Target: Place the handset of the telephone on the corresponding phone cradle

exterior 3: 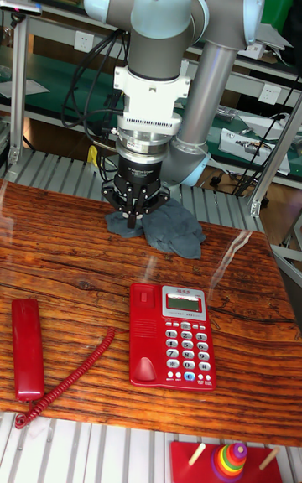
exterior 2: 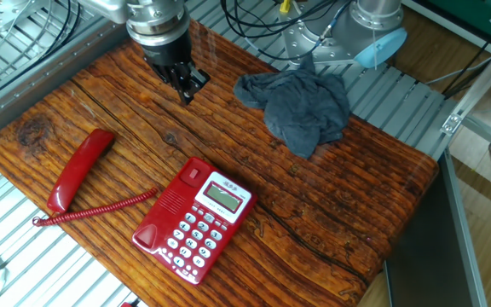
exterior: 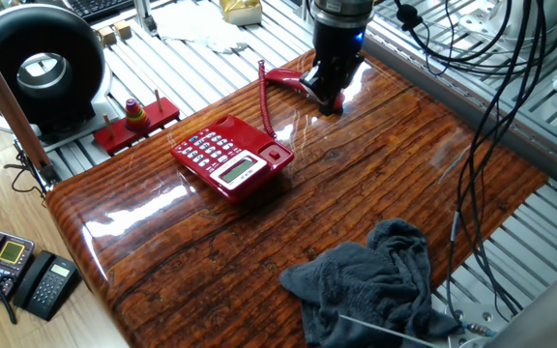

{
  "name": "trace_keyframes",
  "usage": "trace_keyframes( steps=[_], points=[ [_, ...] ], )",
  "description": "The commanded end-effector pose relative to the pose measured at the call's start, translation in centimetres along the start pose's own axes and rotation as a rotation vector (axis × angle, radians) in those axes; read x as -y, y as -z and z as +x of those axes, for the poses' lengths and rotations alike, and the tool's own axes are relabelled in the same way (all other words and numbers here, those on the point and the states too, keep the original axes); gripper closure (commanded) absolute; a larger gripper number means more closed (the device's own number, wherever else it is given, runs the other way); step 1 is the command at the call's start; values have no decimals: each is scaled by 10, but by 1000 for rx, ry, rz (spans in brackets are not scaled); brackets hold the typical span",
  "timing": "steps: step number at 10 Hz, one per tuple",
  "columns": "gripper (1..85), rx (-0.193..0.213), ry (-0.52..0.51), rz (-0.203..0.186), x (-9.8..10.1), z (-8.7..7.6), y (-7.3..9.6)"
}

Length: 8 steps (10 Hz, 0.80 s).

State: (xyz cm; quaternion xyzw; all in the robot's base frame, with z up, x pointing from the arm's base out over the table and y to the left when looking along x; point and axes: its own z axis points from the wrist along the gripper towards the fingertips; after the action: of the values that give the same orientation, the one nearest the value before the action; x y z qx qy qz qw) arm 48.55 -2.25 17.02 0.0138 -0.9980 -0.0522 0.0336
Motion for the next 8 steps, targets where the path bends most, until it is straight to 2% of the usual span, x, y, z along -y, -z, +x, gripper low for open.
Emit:
trace_keyframes(
  steps=[1,2,8],
  points=[
    [847,7,5,-5,-1,-1,3],
    [847,7,-15,-23,-6,0,5],
    [847,-7,-8,-5,-4,2,7]
  ],
)
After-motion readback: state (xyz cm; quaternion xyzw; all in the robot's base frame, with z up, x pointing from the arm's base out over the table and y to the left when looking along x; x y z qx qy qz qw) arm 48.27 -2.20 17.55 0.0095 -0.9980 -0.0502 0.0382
